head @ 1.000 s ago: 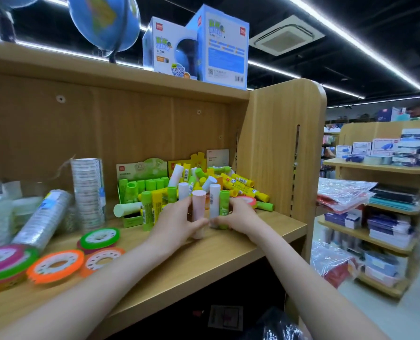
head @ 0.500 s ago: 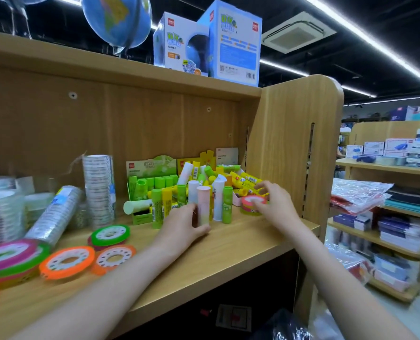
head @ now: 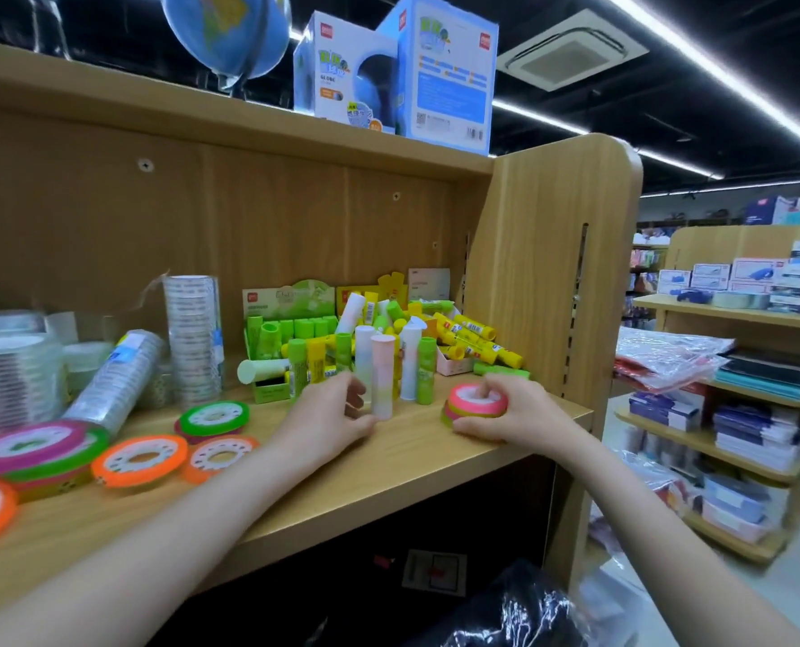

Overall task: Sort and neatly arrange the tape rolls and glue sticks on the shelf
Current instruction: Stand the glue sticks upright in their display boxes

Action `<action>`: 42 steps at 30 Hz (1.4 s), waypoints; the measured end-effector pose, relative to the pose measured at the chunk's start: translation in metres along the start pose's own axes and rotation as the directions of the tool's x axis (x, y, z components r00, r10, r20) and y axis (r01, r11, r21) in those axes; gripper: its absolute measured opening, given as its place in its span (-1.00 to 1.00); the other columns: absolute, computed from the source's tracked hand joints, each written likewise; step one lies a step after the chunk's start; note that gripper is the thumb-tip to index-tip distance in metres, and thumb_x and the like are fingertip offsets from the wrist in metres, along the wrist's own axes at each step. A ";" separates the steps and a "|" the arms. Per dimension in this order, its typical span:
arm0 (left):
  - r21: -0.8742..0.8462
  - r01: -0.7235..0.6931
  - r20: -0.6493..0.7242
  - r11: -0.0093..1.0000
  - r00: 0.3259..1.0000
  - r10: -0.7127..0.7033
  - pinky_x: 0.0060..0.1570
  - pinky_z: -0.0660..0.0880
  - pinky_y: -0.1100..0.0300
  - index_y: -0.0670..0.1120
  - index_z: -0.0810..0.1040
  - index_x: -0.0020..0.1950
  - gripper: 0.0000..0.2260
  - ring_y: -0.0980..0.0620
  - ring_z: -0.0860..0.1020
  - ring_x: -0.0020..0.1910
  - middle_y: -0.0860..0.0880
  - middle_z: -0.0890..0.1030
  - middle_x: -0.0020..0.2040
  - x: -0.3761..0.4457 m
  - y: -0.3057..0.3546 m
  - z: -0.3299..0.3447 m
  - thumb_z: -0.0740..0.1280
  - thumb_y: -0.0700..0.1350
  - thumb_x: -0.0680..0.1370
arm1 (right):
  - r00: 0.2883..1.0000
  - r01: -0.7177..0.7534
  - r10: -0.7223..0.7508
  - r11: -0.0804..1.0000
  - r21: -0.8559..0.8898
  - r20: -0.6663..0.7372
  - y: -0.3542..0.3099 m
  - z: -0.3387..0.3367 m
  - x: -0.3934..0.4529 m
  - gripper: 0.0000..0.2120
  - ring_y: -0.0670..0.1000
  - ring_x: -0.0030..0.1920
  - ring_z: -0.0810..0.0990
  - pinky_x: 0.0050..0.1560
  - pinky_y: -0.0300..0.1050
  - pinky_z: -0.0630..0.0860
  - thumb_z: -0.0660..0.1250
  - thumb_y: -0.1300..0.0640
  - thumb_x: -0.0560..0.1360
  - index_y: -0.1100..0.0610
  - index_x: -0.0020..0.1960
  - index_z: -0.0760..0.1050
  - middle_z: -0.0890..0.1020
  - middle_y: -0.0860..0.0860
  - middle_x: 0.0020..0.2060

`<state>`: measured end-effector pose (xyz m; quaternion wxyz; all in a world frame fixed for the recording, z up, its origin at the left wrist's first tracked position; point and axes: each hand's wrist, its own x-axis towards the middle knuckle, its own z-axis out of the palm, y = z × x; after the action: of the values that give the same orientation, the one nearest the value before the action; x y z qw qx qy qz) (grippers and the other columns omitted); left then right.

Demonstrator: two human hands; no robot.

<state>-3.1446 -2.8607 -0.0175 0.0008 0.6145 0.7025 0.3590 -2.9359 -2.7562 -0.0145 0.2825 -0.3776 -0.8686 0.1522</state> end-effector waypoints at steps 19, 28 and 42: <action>0.636 -0.032 -0.190 0.771 0.962 0.197 -0.23 0.51 0.13 0.02 0.59 -0.18 -0.73 0.00 0.61 -0.27 0.09 0.61 -0.25 -0.129 -0.091 -0.132 0.12 0.03 0.36 | 0.884 0.405 -0.449 0.875 0.264 0.133 -0.212 0.113 0.047 -0.69 0.00 0.04 0.48 -0.06 -0.26 0.39 0.42 0.04 0.44 0.14 0.12 0.54 0.54 0.04 0.02; 0.707 0.048 -0.198 0.705 0.971 0.133 -0.34 0.50 0.13 0.06 0.59 -0.15 -0.69 0.01 0.59 -0.25 0.11 0.59 -0.21 -0.129 -0.098 -0.126 0.10 0.07 0.32 | 0.927 0.307 -0.370 0.842 0.443 0.061 -0.197 0.122 0.050 -0.89 0.07 -0.05 0.63 -0.03 -0.12 0.54 0.41 0.24 0.43 0.09 -0.08 0.55 0.61 0.05 -0.10; 0.737 0.026 -0.241 0.675 0.944 0.227 -0.03 0.30 0.15 -0.01 0.56 -0.12 -0.72 0.00 0.57 -0.18 0.06 0.57 -0.18 -0.125 -0.084 -0.125 0.09 -0.02 0.38 | 0.933 0.358 -0.322 0.796 0.488 -0.158 -0.153 0.094 0.028 -0.76 0.00 -0.19 0.61 -0.23 -0.22 0.59 0.26 0.43 0.47 0.12 -0.05 0.51 0.61 0.04 -0.12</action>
<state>-3.2413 -3.0302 -0.0222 -0.3759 0.5365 0.7424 0.1406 -3.0956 -2.8423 -0.0055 0.4237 -0.1323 -0.8407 0.3101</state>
